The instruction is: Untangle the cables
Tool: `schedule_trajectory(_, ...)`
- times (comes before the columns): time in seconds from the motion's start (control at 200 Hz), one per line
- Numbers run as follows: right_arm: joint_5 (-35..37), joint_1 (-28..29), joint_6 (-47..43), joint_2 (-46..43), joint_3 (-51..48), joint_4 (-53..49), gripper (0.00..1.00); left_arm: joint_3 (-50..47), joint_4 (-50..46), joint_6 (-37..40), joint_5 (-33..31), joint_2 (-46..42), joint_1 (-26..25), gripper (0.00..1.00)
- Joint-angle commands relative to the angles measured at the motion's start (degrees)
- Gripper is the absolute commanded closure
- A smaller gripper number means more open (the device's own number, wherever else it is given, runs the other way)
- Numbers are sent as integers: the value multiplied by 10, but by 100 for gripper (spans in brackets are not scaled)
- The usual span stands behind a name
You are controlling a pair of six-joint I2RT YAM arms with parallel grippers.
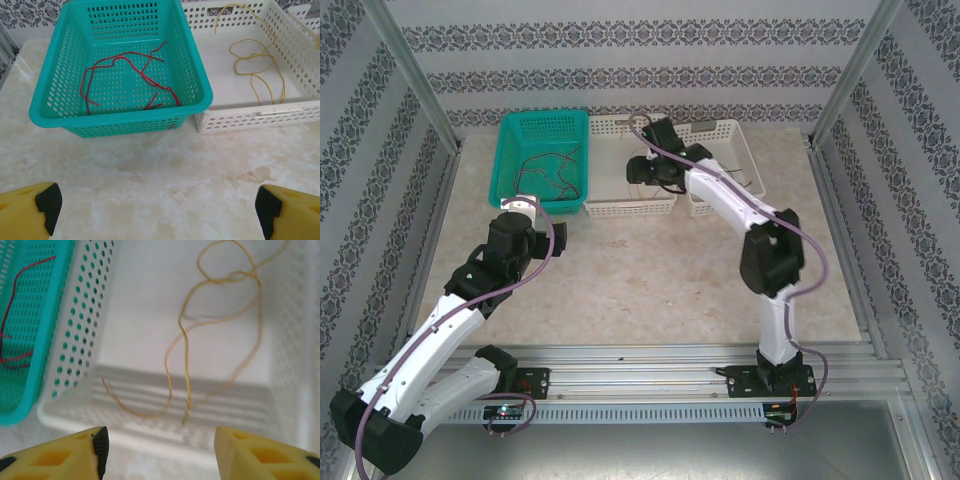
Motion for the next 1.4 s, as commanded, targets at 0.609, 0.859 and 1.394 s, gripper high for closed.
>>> schedule_trajectory(0.609,49,-156,-54,-539,-618,357,2,-91,148,27,-96,3,-5,0)
schedule_trajectory(0.859,152,-202,-104,-491,-669,416,2,-146,221,52,-115,62,6,0)
schedule_trajectory(1.394,79,-301,-185,-405,-768,686,2,-188,399,106,-14,176,113,0)
